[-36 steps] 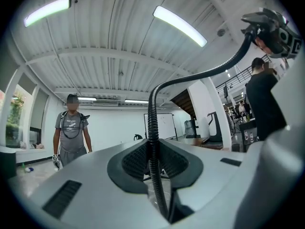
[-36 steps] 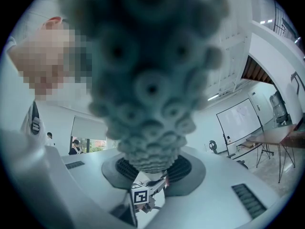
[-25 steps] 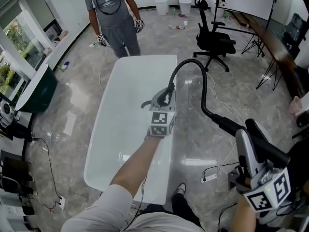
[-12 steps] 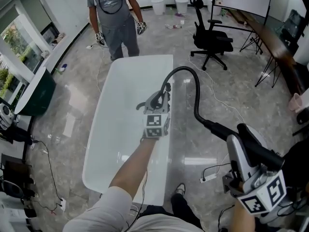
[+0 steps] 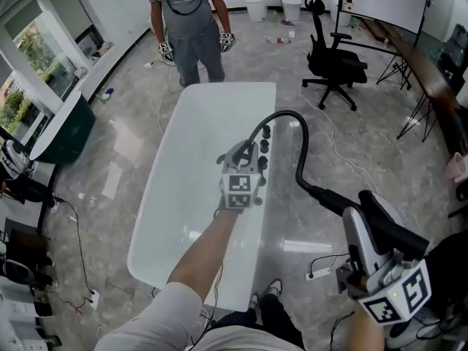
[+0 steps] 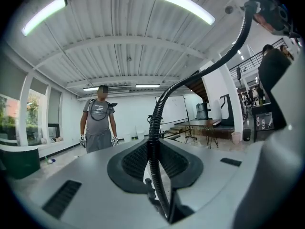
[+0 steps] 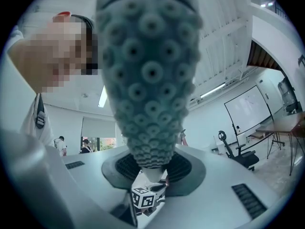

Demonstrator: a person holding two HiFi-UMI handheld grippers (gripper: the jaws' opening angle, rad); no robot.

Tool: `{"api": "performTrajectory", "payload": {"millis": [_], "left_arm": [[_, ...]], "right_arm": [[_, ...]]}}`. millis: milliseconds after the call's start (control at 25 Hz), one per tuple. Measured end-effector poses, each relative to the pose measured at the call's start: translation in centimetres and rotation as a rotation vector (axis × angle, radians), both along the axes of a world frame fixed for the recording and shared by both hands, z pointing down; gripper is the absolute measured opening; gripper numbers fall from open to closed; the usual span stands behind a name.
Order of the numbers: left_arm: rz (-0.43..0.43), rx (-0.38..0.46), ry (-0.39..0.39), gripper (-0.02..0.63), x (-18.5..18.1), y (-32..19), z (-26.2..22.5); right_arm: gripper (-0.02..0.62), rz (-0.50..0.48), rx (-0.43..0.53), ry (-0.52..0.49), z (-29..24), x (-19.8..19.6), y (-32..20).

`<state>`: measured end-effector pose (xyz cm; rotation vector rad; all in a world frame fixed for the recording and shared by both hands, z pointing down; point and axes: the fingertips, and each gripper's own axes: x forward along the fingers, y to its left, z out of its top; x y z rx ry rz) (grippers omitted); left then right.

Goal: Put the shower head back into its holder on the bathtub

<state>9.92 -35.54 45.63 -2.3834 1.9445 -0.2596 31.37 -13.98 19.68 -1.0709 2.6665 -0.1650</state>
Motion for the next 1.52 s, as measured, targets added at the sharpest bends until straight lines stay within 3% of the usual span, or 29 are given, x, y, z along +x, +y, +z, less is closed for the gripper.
{"api": "performTrajectory", "payload": {"millis": [200, 400, 640, 960, 1200, 1520], "left_arm": [[0.015, -0.068, 0.037, 0.06, -1.0, 1.1, 4.5], [0.068, -0.026, 0.051, 0.06, 1.8, 0.5, 3.3], [0.016, 0.009, 0.005, 0.06, 2.5, -3.1, 2.6], [-0.11, -0.153, 0.021, 0.06, 0.5, -1.2, 11.1], [-0.121, -0.237, 0.028, 0.06, -1.1, 0.7, 17.0], [-0.089, -0.367, 0.054, 0.06, 0.1, 2.3, 26.2]], "right_arm": [[0.13, 0.007, -0.015, 0.033, 1.7, -2.1, 1.0], [0.13, 0.012, -0.032, 0.051, 2.9, -2.7, 1.4], [0.13, -0.032, -0.031, 0.053, 3.2, -0.8, -2.7], [0.13, -0.163, -0.044, 0.079, 4.9, -0.3, -8.4], [0.13, -0.194, -0.067, 0.099, 8.1, -2.4, -9.2], [0.13, -0.196, -0.091, 0.113, 12.3, -4.2, -9.2]]}}
